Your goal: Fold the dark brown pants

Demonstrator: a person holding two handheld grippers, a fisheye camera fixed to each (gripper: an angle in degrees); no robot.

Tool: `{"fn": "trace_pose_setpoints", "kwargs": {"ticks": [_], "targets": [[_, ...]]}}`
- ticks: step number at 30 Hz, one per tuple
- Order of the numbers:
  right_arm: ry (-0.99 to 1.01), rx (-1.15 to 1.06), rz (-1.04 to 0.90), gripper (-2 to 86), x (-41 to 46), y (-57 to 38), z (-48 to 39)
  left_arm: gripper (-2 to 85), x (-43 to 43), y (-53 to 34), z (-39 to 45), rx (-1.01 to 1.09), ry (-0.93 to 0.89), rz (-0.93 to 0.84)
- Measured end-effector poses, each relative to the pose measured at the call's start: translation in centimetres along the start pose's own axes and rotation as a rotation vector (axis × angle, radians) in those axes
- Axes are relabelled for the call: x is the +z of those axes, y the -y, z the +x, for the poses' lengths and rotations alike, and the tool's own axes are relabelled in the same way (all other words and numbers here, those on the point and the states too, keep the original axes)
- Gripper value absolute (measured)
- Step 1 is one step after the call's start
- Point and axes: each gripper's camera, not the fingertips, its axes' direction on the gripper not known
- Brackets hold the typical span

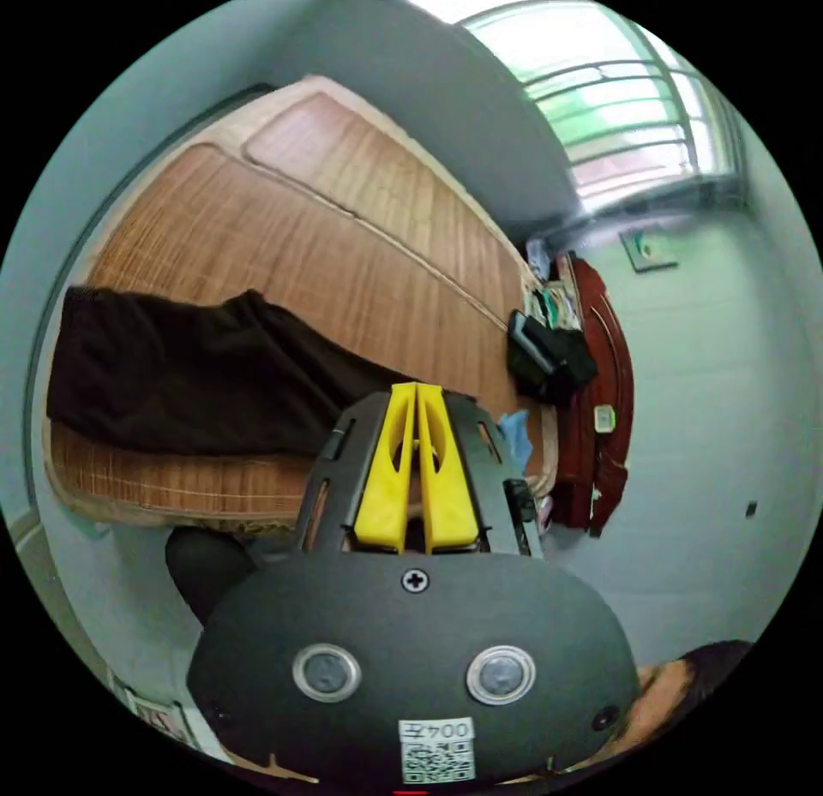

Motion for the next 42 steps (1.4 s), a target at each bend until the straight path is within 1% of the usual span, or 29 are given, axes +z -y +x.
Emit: {"fn": "trace_pose_setpoints", "kwargs": {"ticks": [2,3,5,8,10,11,13,16,22,27,30,32,33,35,36,37,38,39,41,42], "targets": [[0.061,0.031,-0.008,-0.8,-0.6,0.0,1.1,0.1,-2.6,-3.1,7.2,0.2,-0.071,-0.033],[0.07,0.035,-0.01,-0.8,-0.7,-0.1,1.3,0.1,-3.2,-4.0,8.6,0.244,-0.086,-0.04],[0.09,0.05,-0.012,-0.8,-1.2,-0.4,1.7,0.2,-5.0,-7.7,13.4,0.411,-0.128,-0.057],[0.088,0.051,-0.007,-0.8,-1.8,-1.1,1.6,0.2,-6.3,-12.1,17.0,0.556,-0.188,-0.09],[0.087,0.047,-0.006,-0.8,-2.1,-1.3,1.4,0.1,-6.8,-14.2,18.4,0.623,-0.197,-0.098],[0.087,0.043,-0.006,-0.8,-2.4,-1.4,1.2,0.1,-7.2,-15.4,19.0,0.653,-0.171,-0.065],[0.089,0.034,-0.006,-0.8,-2.8,-1.5,1.0,0.2,-7.6,-16.5,19.3,0.661,-0.162,-0.05],[0.087,0.023,0.009,-0.8,-3.7,-1.6,0.6,0.1,-8.4,-17.7,19.0,0.639,-0.225,-0.024],[0.097,0.026,0.034,-0.8,-4.3,-2.2,0.3,0.1,-9.0,-20.0,18.5,0.647,-0.261,0.012],[0.08,0.026,0.016,-0.8,-3.4,-2.4,-0.2,0.1,-10.0,-21.2,18.0,0.663,-0.245,0.087],[0.03,0.031,0.007,-0.7,-3.1,-2.1,-0.8,0.2,-10.1,-21.3,17.0,0.646,-0.218,0.144],[-0.043,0.054,0.004,-0.7,-3.1,-1.6,-1.0,0.3,-9.9,-20.9,15.1,0.621,-0.053,0.253],[-0.068,0.059,0.003,-0.7,-3.0,-1.5,-1.1,0.4,-9.6,-20.6,14.3,0.601,0.003,0.278],[-0.141,0.061,-0.032,-0.6,-2.2,-1.2,-1.4,0.5,-7.4,-19.4,9.7,0.545,0.227,0.355],[-0.142,0.064,-0.064,-0.6,-1.6,-1.0,-1.4,0.5,-6.7,-19.2,8.3,0.548,0.269,0.372],[-0.134,0.083,-0.076,-0.7,-1.2,-0.9,-1.2,0.6,-5.2,-18.9,5.0,0.55,0.343,0.4],[-0.119,0.08,-0.053,-0.7,-1.3,-1.1,-1.4,0.6,-3.7,-18.7,1.4,0.526,0.38,0.393],[-0.12,0.079,-0.057,-0.7,-1.1,-1.2,-1.4,0.6,-3.0,-18.5,-0.4,0.511,0.377,0.372],[-0.14,0.075,-0.056,-0.8,-0.8,-1.3,-1.8,0.6,0.0,-18.1,-7.1,0.507,0.322,0.268],[-0.142,0.077,-0.057,-0.8,-0.7,-1.4,-1.9,0.6,0.6,-18.0,-8.7,0.468,0.32,0.248]]}}
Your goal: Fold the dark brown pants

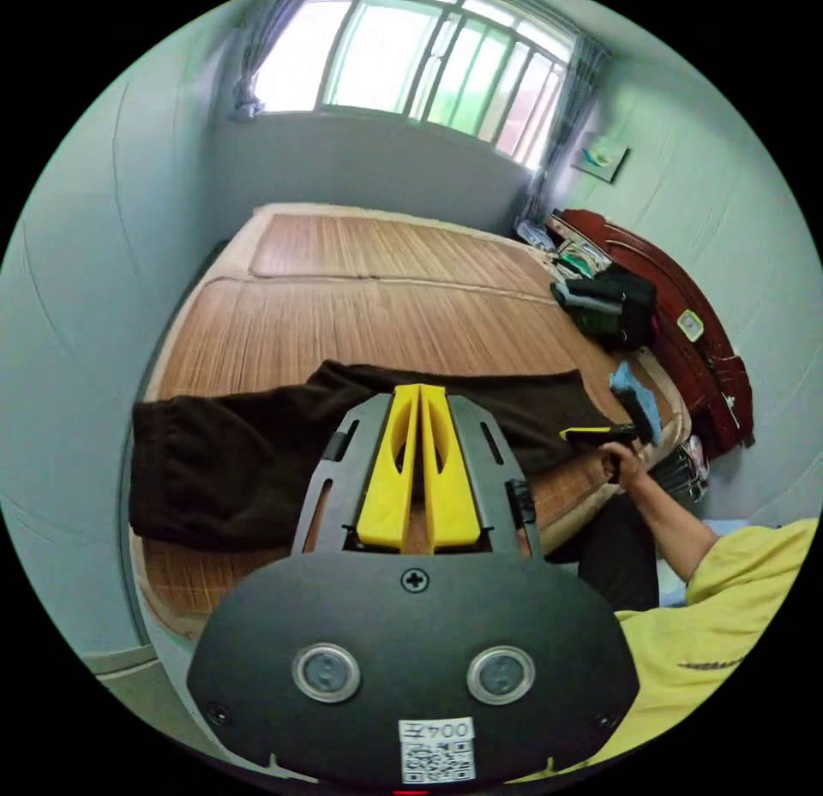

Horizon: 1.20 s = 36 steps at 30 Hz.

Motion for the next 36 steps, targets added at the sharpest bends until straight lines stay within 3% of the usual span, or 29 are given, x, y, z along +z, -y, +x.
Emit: {"fn": "trace_pose_setpoints", "kwargs": {"ticks": [5,12,16,21,25,29,36], "targets": [[-0.027,-0.015,0.021,-0.7,0.8,-0.6,-1.1,0.6,5.5,-4.7,-6.5,-0.083,0.208,-0.099],[-0.058,-0.075,0.127,1.0,1.6,-3.2,-2.3,0.7,9.7,-5.8,-11.3,-0.163,0.339,-0.202],[-0.118,-0.045,0.208,9.7,-0.4,-3.7,0.5,0.8,9.4,-5.3,-14.1,-0.217,0.381,-0.147],[-0.048,0.059,0.186,16.5,0.6,-2.4,5.4,1.0,11.4,-4.0,-16.9,-0.202,0.386,-0.256],[-0.176,-0.094,0.143,16.3,3.1,-2.9,3.9,1.0,11.6,-4.5,-18.8,-0.168,0.351,-0.288],[-0.174,-0.128,0.069,14.4,2.9,-5.5,7.9,1.0,10.1,-5.9,-19.9,-0.066,0.319,-0.385],[-0.105,-0.091,0.089,13.4,2.9,-9.9,11.3,1.4,7.6,-9.1,-22.1,-0.1,0.225,-0.297]]}}
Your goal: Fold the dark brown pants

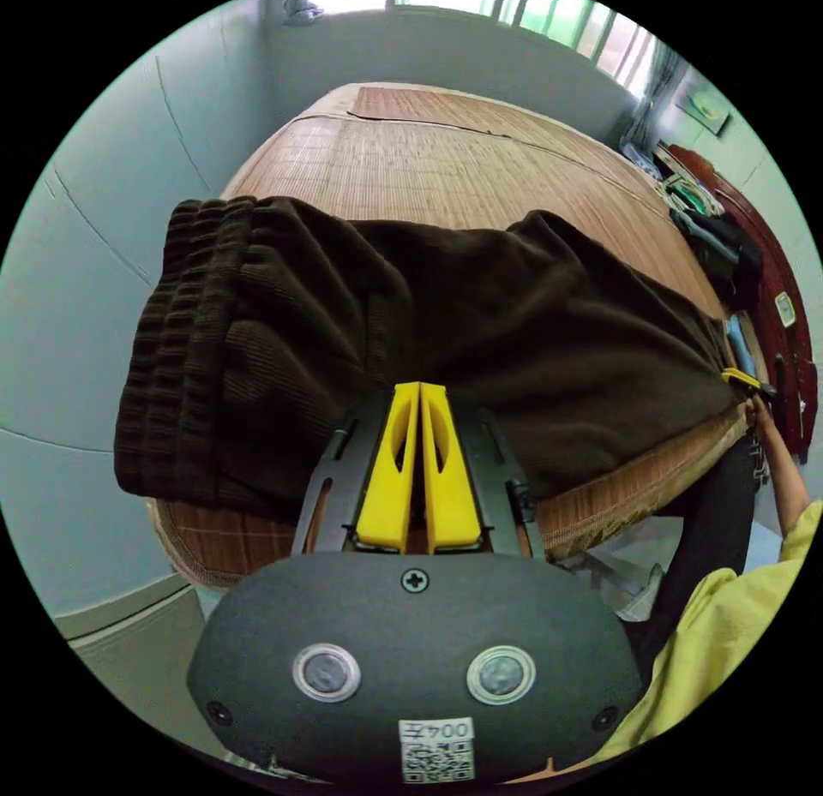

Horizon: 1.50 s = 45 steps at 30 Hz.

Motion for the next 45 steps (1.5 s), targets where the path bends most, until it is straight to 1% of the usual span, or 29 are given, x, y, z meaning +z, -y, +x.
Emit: {"fn": "trace_pose_setpoints", "kwargs": {"ticks": [3,4,5,10,14,18,22,24,26,28,29,33,35,39,41,42,45], "targets": [[0.028,0.062,0.009,13.9,-0.5,-0.1,0.7,2.4,-0.8,0.3,-2.1,-0.086,-0.101,0.007],[0.034,0.074,0.046,14.5,-1.4,-0.6,0.7,2.9,-1.8,0.1,-2.7,-0.099,-0.104,0.056],[0.069,0.085,0.098,14.9,-2.5,-1.4,0.4,3.3,-3.0,-0.3,-3.3,-0.112,-0.089,0.113],[0.254,0.106,0.273,14.5,-5.4,-5.7,-2.5,5.8,-6.7,-3.5,-6.9,-0.211,-0.011,0.264],[0.404,0.088,0.337,13.6,-4.2,-8.0,-7.0,6.8,-8.1,-7.4,-11.0,-0.344,-0.011,0.337],[0.394,0.051,0.325,13.4,-1.5,-7.4,-11.0,7.0,-7.8,-10.1,-14.1,-0.449,-0.064,0.364],[0.351,-0.015,0.303,13.3,0.7,-4.4,-14.6,6.4,-7.1,-11.1,-15.8,-0.483,-0.126,0.38],[0.295,-0.053,0.318,13.3,1.5,-3.2,-16.1,5.6,-7.5,-10.9,-15.4,-0.445,-0.117,0.415],[0.249,-0.092,0.355,13.5,2.5,-1.5,-17.5,4.7,-8.7,-10.1,-13.4,-0.346,0.01,0.482],[0.242,-0.116,0.371,13.5,3.4,0.2,-18.5,4.4,-8.8,-8.4,-12.1,-0.254,0.047,0.484],[0.246,-0.128,0.364,13.1,4.1,1.6,-19.0,4.5,-8.6,-7.0,-11.5,-0.206,0.041,0.469],[0.26,-0.174,0.326,11.5,6.6,6.2,-20.7,5.3,-6.8,-2.3,-11.2,-0.168,-0.021,0.417],[0.278,-0.228,0.335,10.6,7.8,9.2,-22.1,5.3,-5.0,0.6,-11.5,-0.164,-0.013,0.371],[0.318,-0.36,0.309,8.5,9.6,14.7,-24.1,3.8,-1.3,2.8,-13.1,-0.221,0.038,0.283],[0.386,-0.452,0.254,8.0,11.1,18.9,-25.0,2.2,1.0,2.4,-14.2,-0.251,0.061,0.264],[0.413,-0.47,0.237,8.0,11.5,20.0,-25.1,2.0,1.2,2.3,-14.5,-0.254,0.043,0.274],[0.572,-0.492,0.146,8.0,14.0,25.8,-24.6,1.3,1.7,2.6,-15.1,-0.261,0.029,0.276]]}}
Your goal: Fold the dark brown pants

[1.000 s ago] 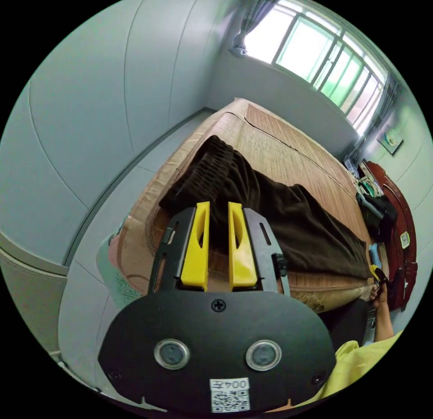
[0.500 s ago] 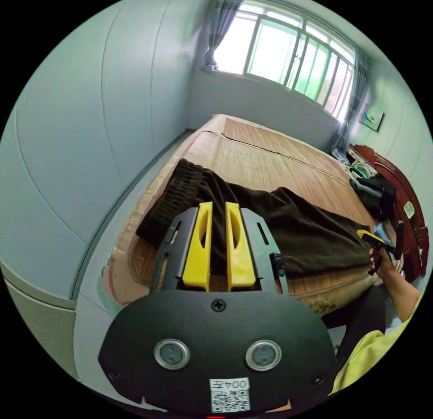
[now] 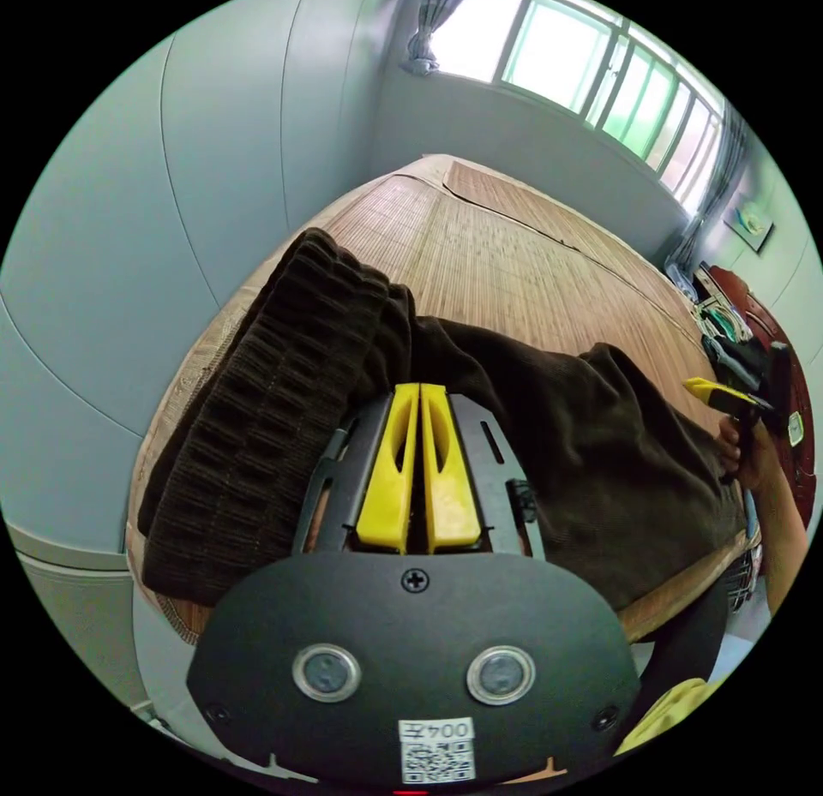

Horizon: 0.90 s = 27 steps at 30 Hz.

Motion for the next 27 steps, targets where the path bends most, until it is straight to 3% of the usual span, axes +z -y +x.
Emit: {"fn": "trace_pose_setpoints", "kwargs": {"ticks": [3,8,14,22,24,27], "targets": [[0.168,0.064,-0.032,8.1,1.9,3.6,5.3,1.0,0.4,0.2,0.2,0.014,0.036,0.005],[0.374,0.14,-0.268,8.2,7.7,8.5,13.1,0.9,1.1,0.6,-0.2,0.015,0.038,0.007],[0.467,0.072,-0.459,7.8,11.9,11.6,17.4,0.9,1.7,1.1,-0.8,0.009,0.016,0.009],[0.593,0.053,-0.393,3.4,13.2,13.7,22.5,0.9,2.3,1.7,-1.2,0.012,0.007,0.012],[0.576,0.165,-0.256,3.1,11.8,13.7,25.8,0.8,2.5,1.8,-1.2,0.015,0.009,0.013],[0.64,0.332,-0.239,3.3,13.5,12.5,29.9,0.9,2.8,2.1,-1.2,0.019,0.01,0.01]]}}
